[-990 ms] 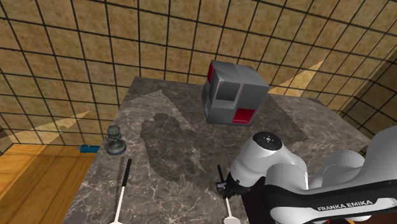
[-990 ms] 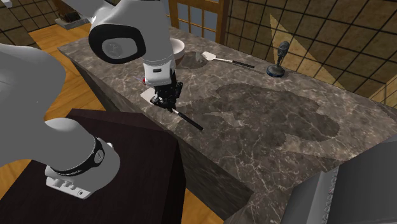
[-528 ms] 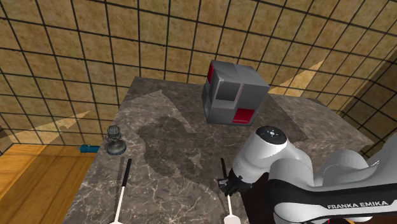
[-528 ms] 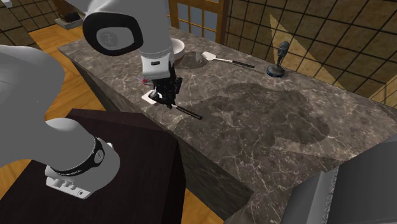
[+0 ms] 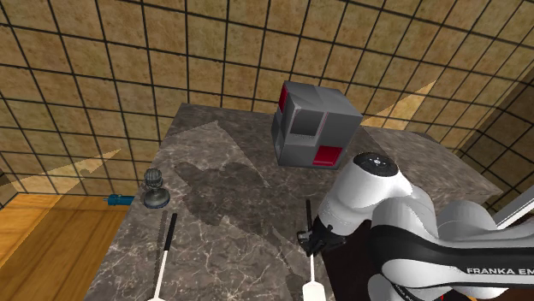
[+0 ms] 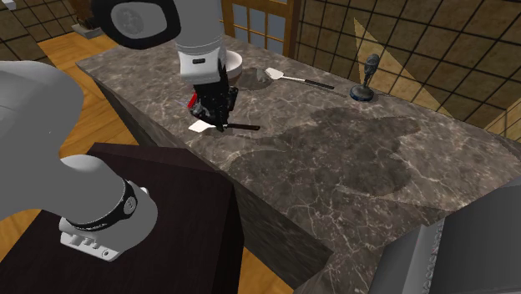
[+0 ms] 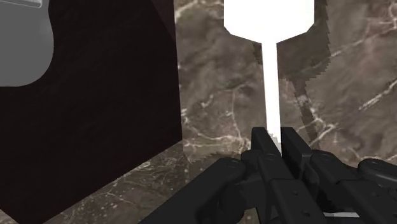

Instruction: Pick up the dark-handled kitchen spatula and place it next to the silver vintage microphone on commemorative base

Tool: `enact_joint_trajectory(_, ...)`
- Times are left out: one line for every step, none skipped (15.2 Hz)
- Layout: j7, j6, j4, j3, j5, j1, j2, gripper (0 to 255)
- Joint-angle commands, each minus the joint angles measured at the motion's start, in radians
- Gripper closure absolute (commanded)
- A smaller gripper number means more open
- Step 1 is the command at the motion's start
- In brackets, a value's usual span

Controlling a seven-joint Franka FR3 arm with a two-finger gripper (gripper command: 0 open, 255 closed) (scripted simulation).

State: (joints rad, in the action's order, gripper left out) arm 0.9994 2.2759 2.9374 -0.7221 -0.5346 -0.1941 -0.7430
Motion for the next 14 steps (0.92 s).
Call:
enact_joint_trajectory(-0.001, -0.042, -0.012, 0.018, 0.012, -0.003, -0.03, 255)
enact_joint_trajectory(-0.001, -0.063, -0.019, 0.027, 0.018, -0.003, -0.043, 255)
enact_joint_trajectory(-0.001, -0.082, -0.026, 0.036, 0.024, -0.004, -0.056, 255)
enact_joint_trajectory(-0.001, -0.102, -0.033, 0.044, 0.031, -0.004, -0.069, 255)
enact_joint_trajectory(-0.001, -0.121, -0.04, 0.052, 0.037, -0.004, -0.08, 255)
enact_joint_trajectory(-0.001, -0.139, -0.048, 0.06, 0.044, -0.003, -0.091, 255)
enact_joint_trajectory(-0.001, -0.158, -0.056, 0.068, 0.05, -0.003, -0.102, 255)
enact_joint_trajectory(-0.001, -0.176, -0.065, 0.076, 0.056, -0.002, -0.112, 255)
enact_joint_trajectory(-0.001, -0.193, -0.073, 0.084, 0.063, -0.001, -0.121, 255)
enact_joint_trajectory(-0.001, -0.21, -0.082, 0.092, 0.069, 0.0, -0.13, 255)
enact_joint_trajectory(-0.001, -0.227, -0.091, 0.099, 0.075, 0.001, -0.138, 255)
enact_joint_trajectory(-0.001, -0.244, -0.1, 0.107, 0.081, 0.002, -0.146, 255)
enact_joint_trajectory(-0.001, -0.26, -0.11, 0.114, 0.088, 0.003, -0.153, 255)
enact_joint_trajectory(-0.001, -0.277, -0.12, 0.121, 0.094, 0.005, -0.159, 255)
